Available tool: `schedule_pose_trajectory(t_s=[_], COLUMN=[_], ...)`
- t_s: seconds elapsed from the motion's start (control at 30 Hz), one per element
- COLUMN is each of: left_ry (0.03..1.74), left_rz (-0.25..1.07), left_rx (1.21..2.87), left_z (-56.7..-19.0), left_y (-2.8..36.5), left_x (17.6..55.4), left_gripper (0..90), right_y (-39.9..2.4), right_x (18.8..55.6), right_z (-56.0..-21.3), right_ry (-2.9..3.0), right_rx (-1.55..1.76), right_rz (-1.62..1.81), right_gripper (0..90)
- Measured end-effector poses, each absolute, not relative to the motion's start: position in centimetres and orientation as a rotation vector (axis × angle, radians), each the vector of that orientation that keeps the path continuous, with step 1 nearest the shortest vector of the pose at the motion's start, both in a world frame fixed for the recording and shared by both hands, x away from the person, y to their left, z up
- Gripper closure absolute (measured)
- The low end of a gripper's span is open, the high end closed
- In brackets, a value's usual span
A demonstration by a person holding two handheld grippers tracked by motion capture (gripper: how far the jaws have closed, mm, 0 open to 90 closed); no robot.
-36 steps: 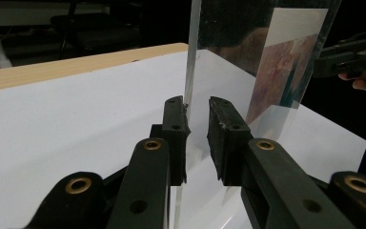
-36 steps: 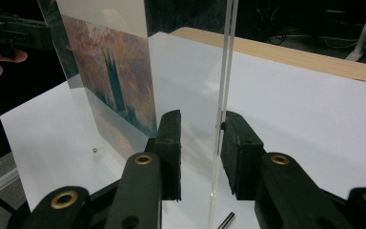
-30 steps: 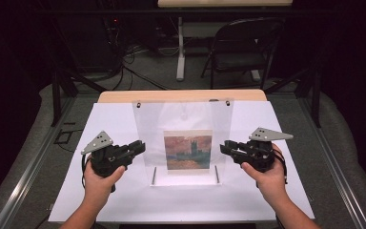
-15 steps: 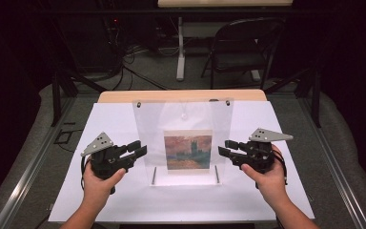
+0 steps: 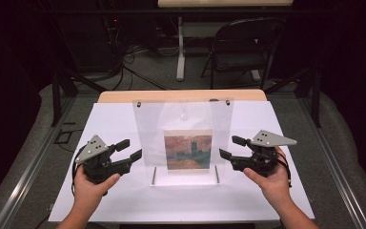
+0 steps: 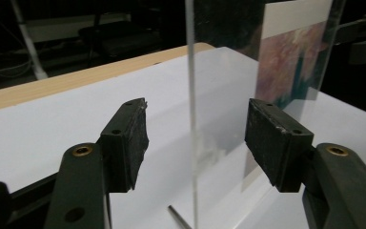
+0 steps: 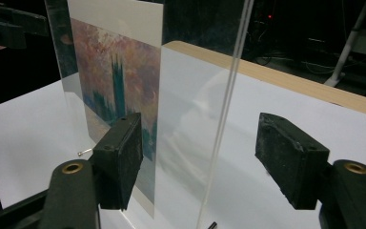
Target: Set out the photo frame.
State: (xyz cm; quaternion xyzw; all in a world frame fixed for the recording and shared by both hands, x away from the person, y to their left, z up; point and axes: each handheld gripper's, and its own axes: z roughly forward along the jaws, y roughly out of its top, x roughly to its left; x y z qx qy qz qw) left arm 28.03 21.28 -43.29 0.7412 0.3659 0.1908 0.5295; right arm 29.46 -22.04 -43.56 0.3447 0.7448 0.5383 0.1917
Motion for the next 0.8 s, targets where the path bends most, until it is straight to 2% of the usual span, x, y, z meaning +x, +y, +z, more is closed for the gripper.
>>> schedule_pose_trajectory(t_s=[0.47, 0.57, 0.8], left_ry=[1.009, 1.053, 1.145], left_rz=[0.517, 0.568, 0.555], left_rx=[1.723, 1.715, 1.691], left_z=[-45.3, -46.0, -48.2], left_y=[25.4, 26.5, 28.0], left_x=[26.3, 26.0, 25.9], left_gripper=[39.6, 39.5, 39.6], right_y=[-26.8, -27.9, -29.5], right_x=[26.1, 25.6, 25.4], right_z=[-44.8, -45.4, -47.4], right_ry=[1.99, 1.958, 1.95], right_rx=[1.031, 1.065, 1.166], right_rz=[1.403, 1.378, 1.354], right_gripper=[32.5, 32.5, 32.6])
